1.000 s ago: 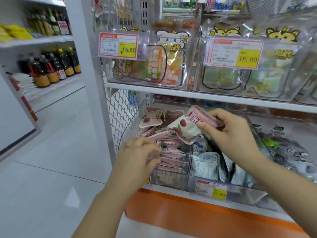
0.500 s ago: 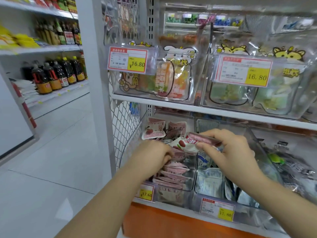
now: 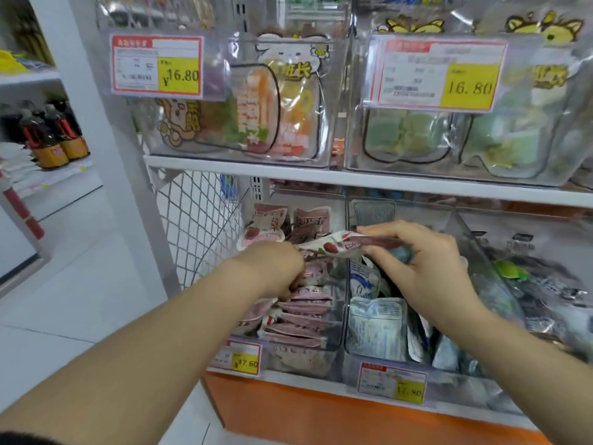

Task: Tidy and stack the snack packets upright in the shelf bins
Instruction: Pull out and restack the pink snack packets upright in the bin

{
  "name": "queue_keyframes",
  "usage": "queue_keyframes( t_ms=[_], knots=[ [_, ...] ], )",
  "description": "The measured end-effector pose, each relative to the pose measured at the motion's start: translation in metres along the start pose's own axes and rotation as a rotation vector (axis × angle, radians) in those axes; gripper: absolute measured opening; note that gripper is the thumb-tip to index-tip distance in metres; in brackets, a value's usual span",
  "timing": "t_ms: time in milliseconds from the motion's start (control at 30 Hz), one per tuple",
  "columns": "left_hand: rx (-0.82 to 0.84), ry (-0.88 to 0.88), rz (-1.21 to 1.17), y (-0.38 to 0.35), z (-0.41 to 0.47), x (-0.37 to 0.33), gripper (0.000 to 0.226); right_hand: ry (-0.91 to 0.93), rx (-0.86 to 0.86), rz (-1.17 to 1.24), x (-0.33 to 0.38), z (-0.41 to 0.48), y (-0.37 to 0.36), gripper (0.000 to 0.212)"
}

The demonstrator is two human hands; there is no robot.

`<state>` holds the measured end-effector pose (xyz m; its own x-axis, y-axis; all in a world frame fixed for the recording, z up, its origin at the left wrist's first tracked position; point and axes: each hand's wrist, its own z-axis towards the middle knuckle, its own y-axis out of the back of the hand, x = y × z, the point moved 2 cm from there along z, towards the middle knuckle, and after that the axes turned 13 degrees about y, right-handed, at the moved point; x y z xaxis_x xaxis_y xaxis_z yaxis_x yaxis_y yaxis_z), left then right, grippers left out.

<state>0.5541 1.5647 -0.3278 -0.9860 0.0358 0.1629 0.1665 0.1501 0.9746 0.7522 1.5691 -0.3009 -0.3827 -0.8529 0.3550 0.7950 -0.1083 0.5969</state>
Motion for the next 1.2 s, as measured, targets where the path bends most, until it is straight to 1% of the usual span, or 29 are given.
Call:
queue_keyframes(
  t_ms=[100, 233, 333, 367, 433, 467, 500, 567, 633, 700, 733, 767, 833, 900, 1000, 1033, 1067, 1133, 1167, 1200],
  knots=[
    [-0.04, -0.051, 0.136, -0.001, 0.001, -0.007, 0.005, -0.009, -0.003, 0.034, 0.002, -0.001, 0.0, 0.031],
    [-0.092, -0.055, 0.137, -0.002, 0.0, -0.008, 0.009, -0.03, -0.013, 0.027, 0.004, 0.0, 0.0, 0.03],
    [-0.148, -0.008, 0.013, -0.003, -0.003, 0.0, 0.009, -0.087, -0.034, 0.041, 0.004, 0.003, -0.001, 0.03],
    [-0.167, 0.007, -0.051, -0.004, -0.004, 0.004, 0.007, -0.126, -0.041, 0.071, 0.003, 0.005, -0.003, 0.026],
    [-0.221, 0.028, -0.171, -0.007, -0.006, 0.011, 0.007, -0.189, -0.03, 0.109, 0.0, 0.012, -0.006, 0.006],
    [-0.239, 0.032, -0.213, -0.009, -0.008, 0.013, 0.008, -0.204, -0.004, 0.099, -0.001, 0.016, -0.008, 0.005],
    [-0.247, 0.036, -0.249, -0.011, -0.009, 0.014, 0.009, -0.204, 0.03, 0.08, -0.001, 0.019, -0.01, 0.015],
    [-0.252, 0.053, -0.31, -0.017, -0.007, 0.017, 0.01, -0.182, 0.095, 0.024, 0.0, 0.026, -0.012, 0.023],
    [-0.241, 0.09, -0.375, -0.018, -0.002, 0.022, 0.009, -0.155, 0.114, -0.024, 0.004, 0.03, -0.008, 0.021],
    [-0.195, 0.133, -0.474, -0.017, 0.004, 0.026, 0.015, -0.117, 0.117, -0.015, 0.01, 0.031, -0.003, 0.009],
    [-0.169, 0.149, -0.522, -0.016, 0.007, 0.027, 0.021, -0.094, 0.147, -0.003, 0.014, 0.03, -0.002, 0.004],
    [-0.139, 0.166, -0.568, -0.015, 0.009, 0.027, 0.026, -0.07, 0.202, -0.003, 0.016, 0.03, -0.003, 0.003],
    [-0.081, 0.203, -0.657, -0.013, 0.013, 0.027, 0.031, -0.014, 0.351, -0.059, 0.018, 0.03, -0.011, 0.008],
    [-0.047, 0.211, -0.703, -0.011, 0.016, 0.028, 0.029, 0.054, 0.456, -0.165, 0.019, 0.033, -0.023, 0.011],
    [-0.012, 0.213, -0.741, -0.01, 0.019, 0.03, 0.023, 0.161, 0.647, -0.425, 0.019, 0.039, -0.049, 0.013],
    [-0.007, 0.211, -0.744, -0.009, 0.019, 0.03, 0.021, 0.174, 0.72, -0.494, 0.018, 0.041, -0.057, 0.01],
    [-0.007, 0.206, -0.736, -0.009, 0.019, 0.029, 0.018, 0.165, 0.781, -0.531, 0.017, 0.042, -0.065, 0.01],
    [-0.007, 0.193, -0.711, -0.008, 0.018, 0.027, 0.012, 0.144, 0.88, -0.626, 0.016, 0.046, -0.078, 0.03],
    [-0.003, 0.187, -0.7, -0.008, 0.017, 0.025, 0.011, 0.126, 0.916, -0.661, 0.014, 0.048, -0.084, 0.033],
    [0.002, 0.185, -0.69, -0.008, 0.015, 0.024, 0.01, 0.11, 0.941, -0.668, 0.014, 0.049, -0.089, 0.027]
  ],
)
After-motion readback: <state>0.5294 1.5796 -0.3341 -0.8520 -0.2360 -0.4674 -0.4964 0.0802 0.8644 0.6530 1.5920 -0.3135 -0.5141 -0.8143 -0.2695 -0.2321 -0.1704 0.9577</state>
